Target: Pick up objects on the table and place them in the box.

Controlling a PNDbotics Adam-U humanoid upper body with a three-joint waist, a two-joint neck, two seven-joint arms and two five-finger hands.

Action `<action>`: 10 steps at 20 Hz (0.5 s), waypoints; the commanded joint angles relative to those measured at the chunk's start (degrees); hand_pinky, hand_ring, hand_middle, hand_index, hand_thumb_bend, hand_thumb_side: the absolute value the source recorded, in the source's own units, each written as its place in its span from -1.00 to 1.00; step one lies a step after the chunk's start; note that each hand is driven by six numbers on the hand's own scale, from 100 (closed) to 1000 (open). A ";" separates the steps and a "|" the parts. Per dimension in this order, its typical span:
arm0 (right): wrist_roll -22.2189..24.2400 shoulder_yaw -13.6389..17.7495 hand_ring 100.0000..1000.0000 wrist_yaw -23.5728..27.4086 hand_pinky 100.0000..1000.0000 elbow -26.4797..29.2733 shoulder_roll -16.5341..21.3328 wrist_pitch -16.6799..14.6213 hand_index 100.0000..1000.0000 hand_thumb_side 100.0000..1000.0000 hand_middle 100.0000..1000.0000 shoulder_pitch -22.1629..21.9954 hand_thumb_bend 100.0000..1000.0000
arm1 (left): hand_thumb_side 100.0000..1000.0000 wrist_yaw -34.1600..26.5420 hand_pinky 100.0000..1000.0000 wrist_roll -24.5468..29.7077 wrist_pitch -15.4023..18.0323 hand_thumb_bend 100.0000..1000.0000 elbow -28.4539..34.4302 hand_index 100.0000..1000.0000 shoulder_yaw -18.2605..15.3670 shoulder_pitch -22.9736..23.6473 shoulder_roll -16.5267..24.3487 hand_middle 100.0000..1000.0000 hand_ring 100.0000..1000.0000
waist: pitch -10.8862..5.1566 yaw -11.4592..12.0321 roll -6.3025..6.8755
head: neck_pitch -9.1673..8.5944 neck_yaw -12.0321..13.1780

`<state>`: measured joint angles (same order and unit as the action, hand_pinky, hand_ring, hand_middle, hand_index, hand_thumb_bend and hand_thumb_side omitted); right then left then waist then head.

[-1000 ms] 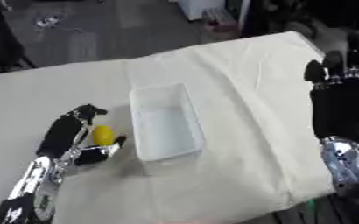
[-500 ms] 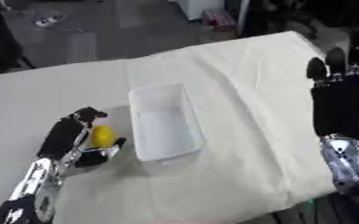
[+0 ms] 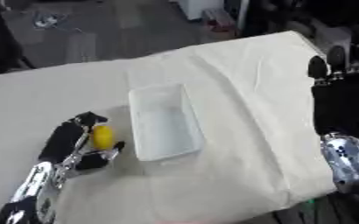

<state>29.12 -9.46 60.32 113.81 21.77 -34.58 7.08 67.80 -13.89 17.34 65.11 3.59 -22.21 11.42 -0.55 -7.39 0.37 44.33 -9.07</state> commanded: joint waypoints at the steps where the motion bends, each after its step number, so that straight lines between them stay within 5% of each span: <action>1: 9.48 0.50 0.13 0.31 -0.03 0.78 1.19 -9.15 0.44 1.00 0.44 0.86 -0.82 | 0.34 0.51 -0.27 -0.28 -0.22 -0.47 0.12 0.49 -0.26 -0.95 0.04 0.22 -0.02 | -0.50 -0.16 0.02 | -0.22 -0.50; 10: 9.55 0.56 0.14 0.30 -0.03 0.78 1.19 -8.77 0.44 1.00 0.44 0.97 -0.80 | 0.35 0.93 -0.26 -0.46 -0.37 -0.48 -1.08 0.49 -0.30 -0.94 0.08 0.22 -0.02 | -0.63 -0.50 -0.01 | -0.22 -1.54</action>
<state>29.38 -9.45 60.51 113.81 21.78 -34.31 7.26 68.52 -14.12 17.11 63.58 3.58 -22.20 11.00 -0.60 -7.85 0.45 44.33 -9.71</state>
